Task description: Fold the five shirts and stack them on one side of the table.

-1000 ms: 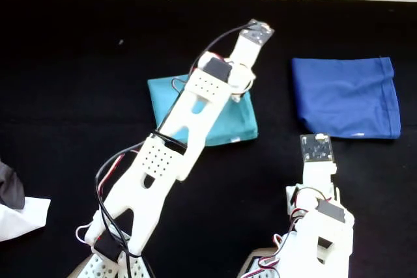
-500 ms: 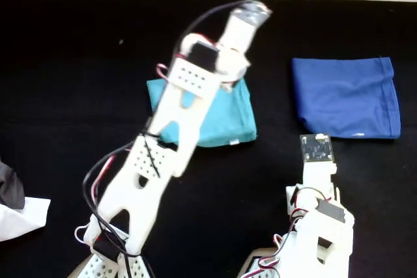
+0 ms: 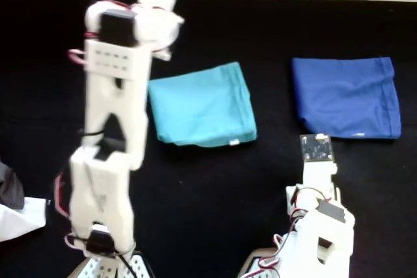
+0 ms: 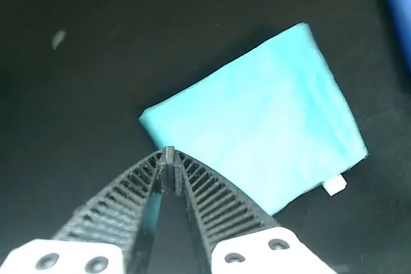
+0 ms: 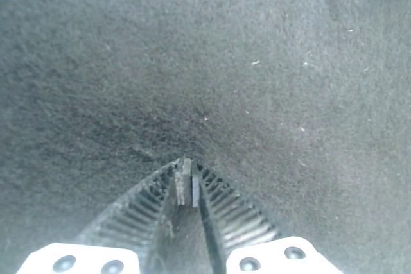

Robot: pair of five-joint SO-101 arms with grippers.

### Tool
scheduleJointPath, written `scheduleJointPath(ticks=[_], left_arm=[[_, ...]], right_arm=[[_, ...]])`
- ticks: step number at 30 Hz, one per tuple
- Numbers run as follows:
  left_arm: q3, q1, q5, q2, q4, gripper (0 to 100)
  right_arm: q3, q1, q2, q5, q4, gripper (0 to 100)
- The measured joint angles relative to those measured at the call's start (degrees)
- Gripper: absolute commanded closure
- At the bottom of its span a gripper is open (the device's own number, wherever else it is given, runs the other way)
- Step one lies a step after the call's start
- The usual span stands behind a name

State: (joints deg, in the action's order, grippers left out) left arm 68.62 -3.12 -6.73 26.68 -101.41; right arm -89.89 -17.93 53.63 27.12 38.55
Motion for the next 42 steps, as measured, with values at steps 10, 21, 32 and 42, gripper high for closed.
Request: scheduleJointPath(ticks=[10,21,32,42], left_arm=[[-52.75,16.79,0.0,-27.08,1.58,99],[-95.82,29.36,-3.34,-27.78,27.08,99],[-113.41,37.54,-4.48,-30.51,47.56,99],[-118.42,40.44,2.46,-35.08,52.66,99]], right_arm=[[0.0,0.0,0.0,0.0,0.0,99.2],[22.15,8.79,-0.26,-5.89,23.12,86.9],[47.03,26.99,-8.35,-18.81,30.15,77.9],[77.36,32.97,-47.12,-28.66,35.16,65.8]])
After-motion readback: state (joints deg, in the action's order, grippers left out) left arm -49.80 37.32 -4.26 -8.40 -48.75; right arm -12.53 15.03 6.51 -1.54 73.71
